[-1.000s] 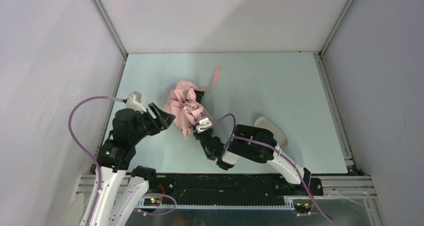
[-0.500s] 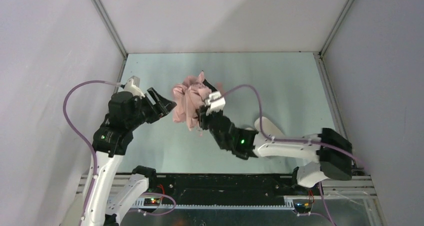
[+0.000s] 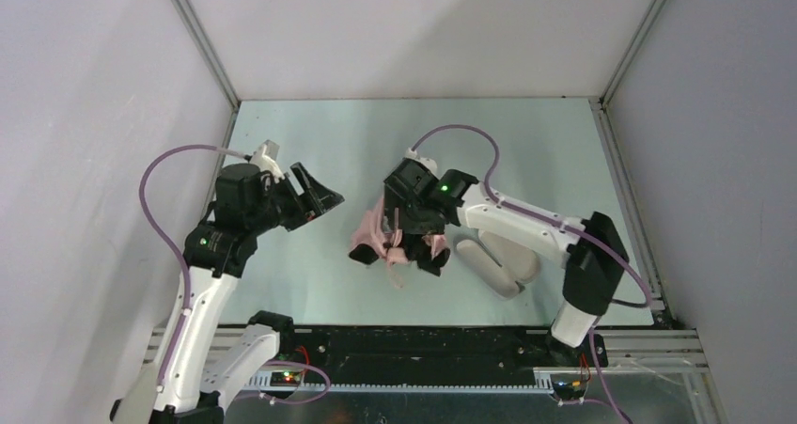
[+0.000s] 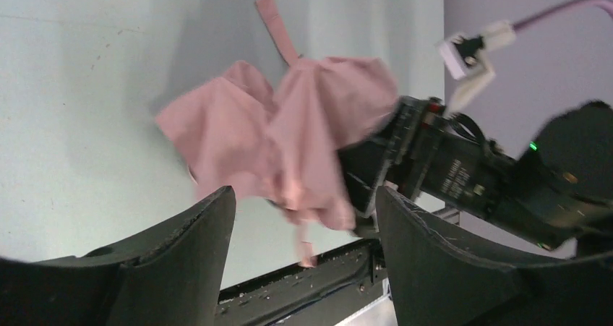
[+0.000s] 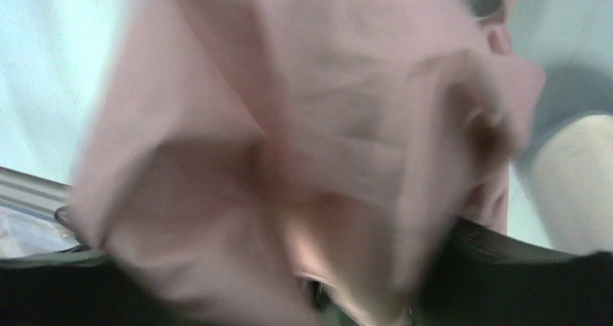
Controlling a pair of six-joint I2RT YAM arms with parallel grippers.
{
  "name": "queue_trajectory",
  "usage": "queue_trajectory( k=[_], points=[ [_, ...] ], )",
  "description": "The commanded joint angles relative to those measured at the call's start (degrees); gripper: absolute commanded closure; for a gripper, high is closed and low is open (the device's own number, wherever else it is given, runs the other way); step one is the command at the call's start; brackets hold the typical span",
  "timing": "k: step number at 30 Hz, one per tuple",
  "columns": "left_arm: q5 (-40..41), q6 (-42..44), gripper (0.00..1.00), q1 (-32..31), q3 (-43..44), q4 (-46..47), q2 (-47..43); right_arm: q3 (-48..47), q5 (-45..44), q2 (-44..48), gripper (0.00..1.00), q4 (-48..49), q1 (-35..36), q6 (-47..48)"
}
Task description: Put away the umbrella
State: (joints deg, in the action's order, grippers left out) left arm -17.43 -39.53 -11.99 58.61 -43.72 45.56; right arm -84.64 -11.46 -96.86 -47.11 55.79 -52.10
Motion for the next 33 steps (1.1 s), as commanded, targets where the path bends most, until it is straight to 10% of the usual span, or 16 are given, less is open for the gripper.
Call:
queue_trajectory(
  k=[1, 7, 22, 33],
  points=[
    [-4.57, 1.48, 0.23, 0.28, -2.35, 1.86, 2.56, -3.35, 14.05, -4.93, 0.03, 6.57, -2.41, -2.50],
    [-6.86, 1.56, 0.18, -0.37, -6.51, 4.64, 5.77, -4.17, 12.84, -2.25, 0.01, 3.04, -5.22, 4.24],
    [-2.19, 6.61, 0.18, -12.71, -2.77, 14.24, 29.22, 29.39, 16.20, 23.57, 0.02, 0.95, -26.40, 3.61],
    [-1.34, 9.56, 0.19, -15.25, 0.40, 11.45, 38.59, 35.33, 5.66, 11.89, 0.10, 9.40, -38.39, -2.97]
  ],
)
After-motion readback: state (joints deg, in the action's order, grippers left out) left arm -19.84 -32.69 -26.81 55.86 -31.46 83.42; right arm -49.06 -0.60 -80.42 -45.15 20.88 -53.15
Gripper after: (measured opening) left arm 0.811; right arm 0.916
